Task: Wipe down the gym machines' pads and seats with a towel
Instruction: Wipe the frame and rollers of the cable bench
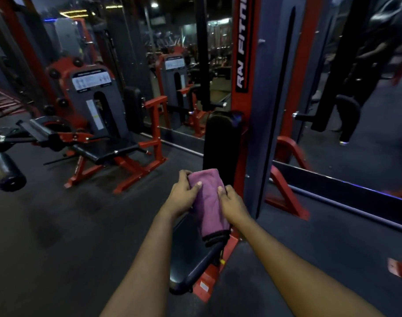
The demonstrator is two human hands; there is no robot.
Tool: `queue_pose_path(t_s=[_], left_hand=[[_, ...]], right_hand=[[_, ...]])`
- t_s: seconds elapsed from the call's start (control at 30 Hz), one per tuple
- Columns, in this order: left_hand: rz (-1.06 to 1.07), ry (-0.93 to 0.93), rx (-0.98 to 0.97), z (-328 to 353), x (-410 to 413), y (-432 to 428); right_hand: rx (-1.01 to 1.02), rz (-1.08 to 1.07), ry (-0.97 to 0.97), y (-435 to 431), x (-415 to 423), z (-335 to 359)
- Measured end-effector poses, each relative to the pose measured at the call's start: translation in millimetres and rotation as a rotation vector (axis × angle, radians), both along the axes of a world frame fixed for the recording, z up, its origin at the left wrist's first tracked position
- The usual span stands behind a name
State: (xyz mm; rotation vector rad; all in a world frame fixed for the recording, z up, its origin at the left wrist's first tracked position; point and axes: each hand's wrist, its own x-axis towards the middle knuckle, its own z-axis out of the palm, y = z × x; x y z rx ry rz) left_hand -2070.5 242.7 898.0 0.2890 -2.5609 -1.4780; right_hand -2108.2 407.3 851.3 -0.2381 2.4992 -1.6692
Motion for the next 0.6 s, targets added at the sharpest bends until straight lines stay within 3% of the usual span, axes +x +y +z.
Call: queue_pose_path(t_s=[0.13,0.3,0.6], left_hand=[[-0.079,0.049,-0.044,0,-37,40],[-0.247,0.096,-0.041,0,-82,93],[-0.624,0.143,-0.093,1,-134,189]], right_hand=[[-0.071,-0.127,-0.138,27,-17,9],[-0.011,-0.406,-0.011,61,-36,2],[-0.064,-0.807,0.021,135,-9,1]])
